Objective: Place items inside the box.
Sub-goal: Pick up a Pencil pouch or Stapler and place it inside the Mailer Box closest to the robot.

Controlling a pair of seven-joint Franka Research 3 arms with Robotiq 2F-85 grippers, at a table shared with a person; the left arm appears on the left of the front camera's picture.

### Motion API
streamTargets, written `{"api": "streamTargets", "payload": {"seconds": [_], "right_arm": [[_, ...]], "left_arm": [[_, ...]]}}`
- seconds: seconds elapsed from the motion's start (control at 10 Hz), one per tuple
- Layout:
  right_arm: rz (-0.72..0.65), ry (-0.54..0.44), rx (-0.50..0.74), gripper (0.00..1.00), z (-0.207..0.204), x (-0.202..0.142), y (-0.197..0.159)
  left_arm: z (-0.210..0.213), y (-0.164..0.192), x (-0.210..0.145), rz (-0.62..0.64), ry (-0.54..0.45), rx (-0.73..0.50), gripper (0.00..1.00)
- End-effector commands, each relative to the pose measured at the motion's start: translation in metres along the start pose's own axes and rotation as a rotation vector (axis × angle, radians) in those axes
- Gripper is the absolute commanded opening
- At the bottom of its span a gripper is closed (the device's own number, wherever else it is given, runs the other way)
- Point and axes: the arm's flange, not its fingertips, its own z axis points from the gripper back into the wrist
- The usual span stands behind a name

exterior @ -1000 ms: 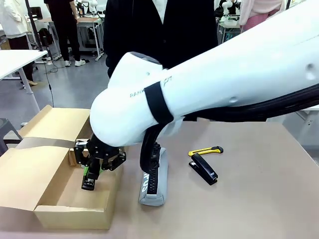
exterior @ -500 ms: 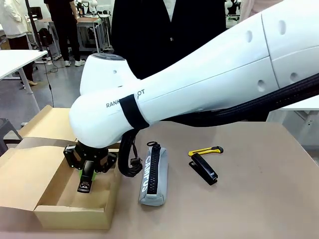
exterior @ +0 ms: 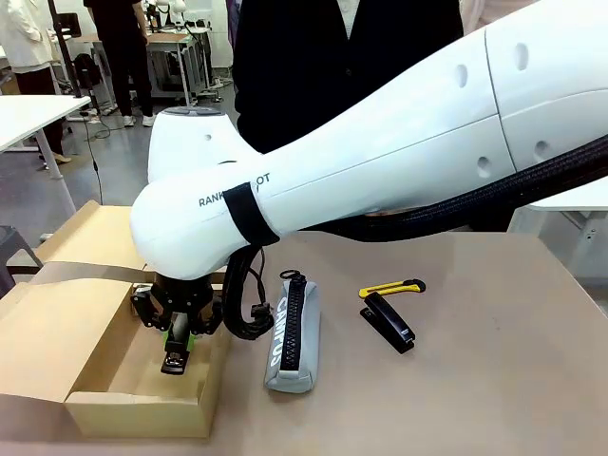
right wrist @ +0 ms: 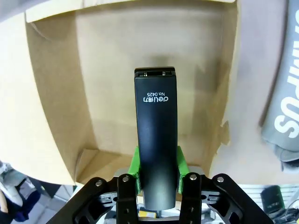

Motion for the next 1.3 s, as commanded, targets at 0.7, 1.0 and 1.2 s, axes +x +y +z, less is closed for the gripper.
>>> {"api": "streamTargets", "payload": {"seconds": [0.7, 1.0, 1.2], "right_arm": [[-0.043, -0.046, -0.057, 1.0, 0.005, 0.002, 0.007], [-0.028, -0.023, -0.044, 1.0, 0.006, 0.004, 0.005], [0.116, 0.037, -0.009, 1.0, 0.021, -0.001, -0.006]], "left_arm": [[-0.001, -0.001, 0.0, -0.019, -0.012, -0.023, 1.0], [-0.001, -0.001, 0.0, -0.019, -0.012, -0.023, 1.0], [-0.001, -0.001, 0.0, -0.019, -0.012, -0.023, 1.0]]}}
